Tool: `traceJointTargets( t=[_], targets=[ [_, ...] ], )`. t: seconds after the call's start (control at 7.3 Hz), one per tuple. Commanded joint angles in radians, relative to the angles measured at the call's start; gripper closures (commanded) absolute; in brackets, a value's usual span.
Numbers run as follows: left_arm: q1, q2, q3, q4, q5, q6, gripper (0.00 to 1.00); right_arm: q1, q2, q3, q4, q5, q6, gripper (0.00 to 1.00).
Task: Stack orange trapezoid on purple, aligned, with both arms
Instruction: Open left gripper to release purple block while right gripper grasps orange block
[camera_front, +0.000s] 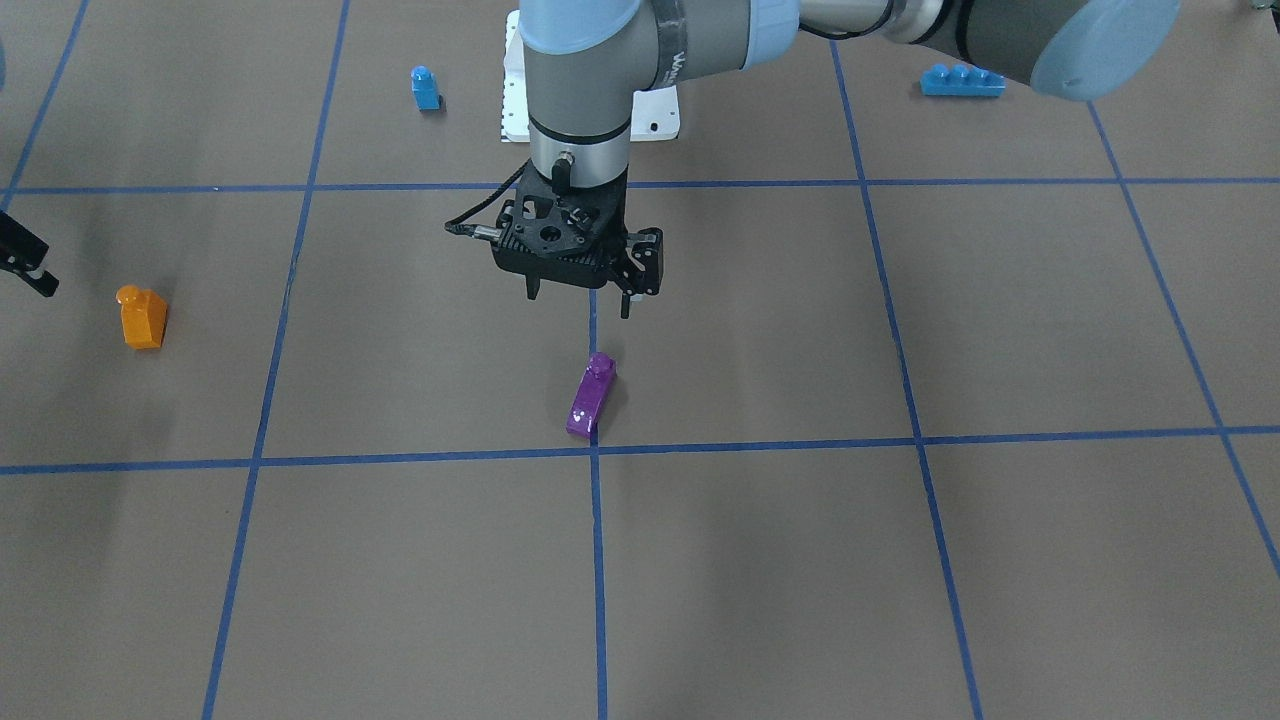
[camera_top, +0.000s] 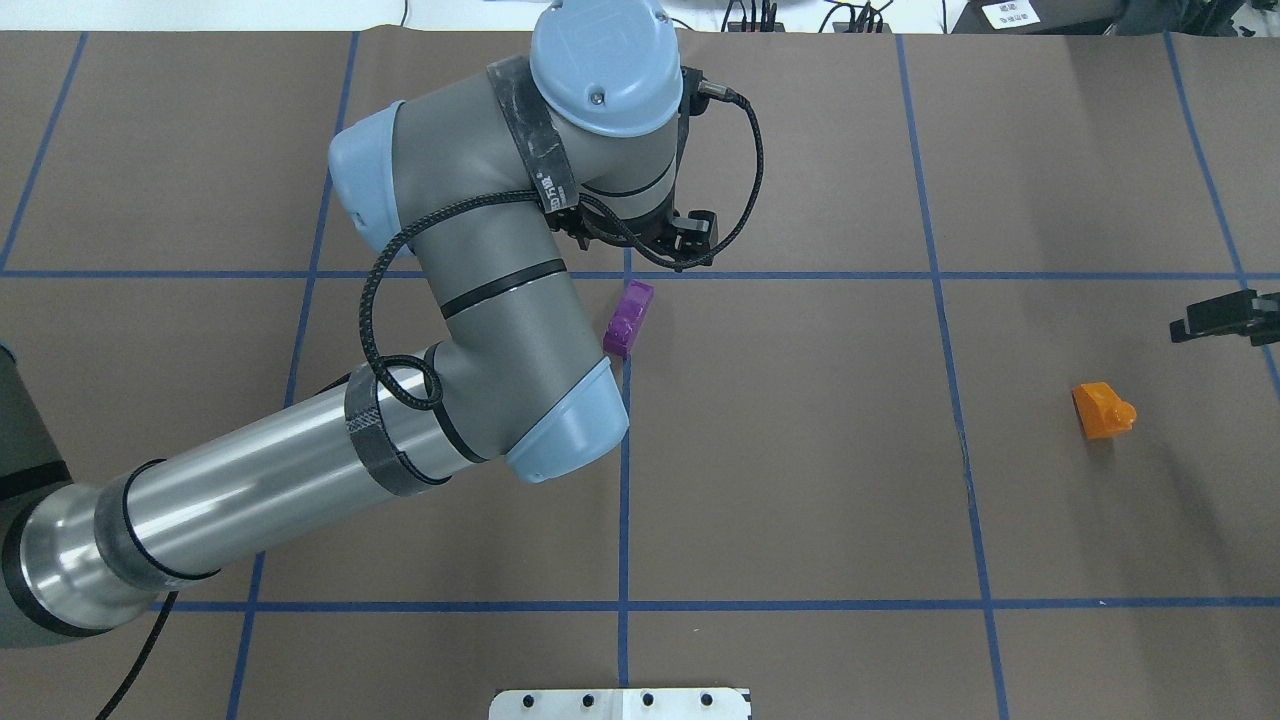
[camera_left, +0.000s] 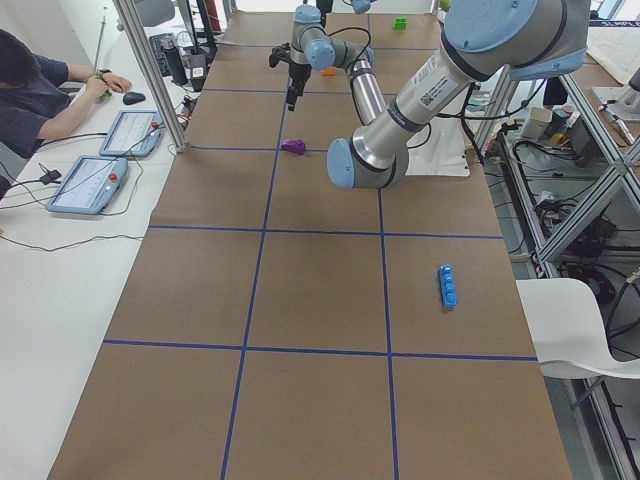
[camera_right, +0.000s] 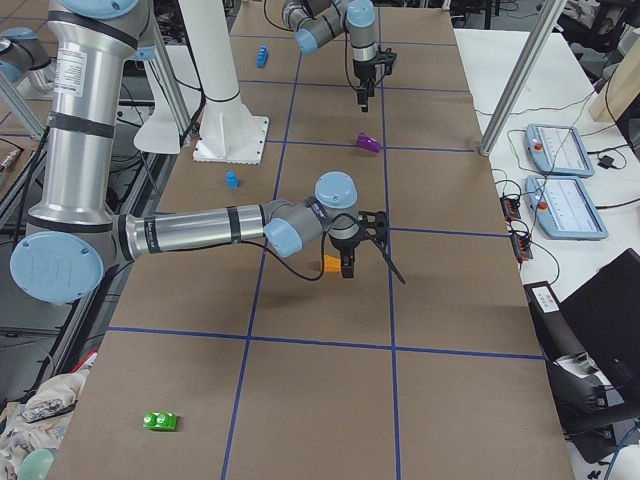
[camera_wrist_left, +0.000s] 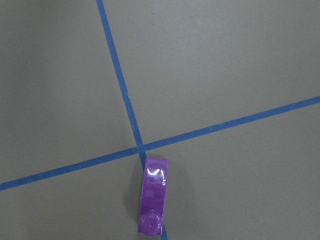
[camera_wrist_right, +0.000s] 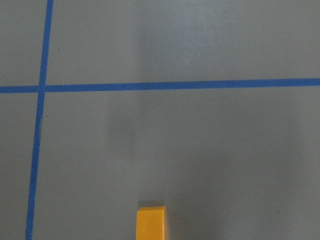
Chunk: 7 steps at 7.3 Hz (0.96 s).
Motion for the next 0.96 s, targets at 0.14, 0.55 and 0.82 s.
traceJointTargets(
  t=[0.14, 0.55, 0.82],
  targets=[
    [-0.006, 0.001, -0.007, 0.006, 0.0, 0.0, 0.0, -0.177, 0.004, -0.048, 0.052, -0.122, 0.13, 0.0],
    [-0.006, 0.009, -0.012, 0.006, 0.0, 0.0, 0.0, -0.217, 0.007, -0.072, 0.052, -0.12, 0.117, 0.02],
    [-0.006, 0.011, -0.013, 0.006, 0.0, 0.0, 0.0, -0.226, 0.025, -0.1, 0.051, -0.117, 0.113, 0.14]
  ],
)
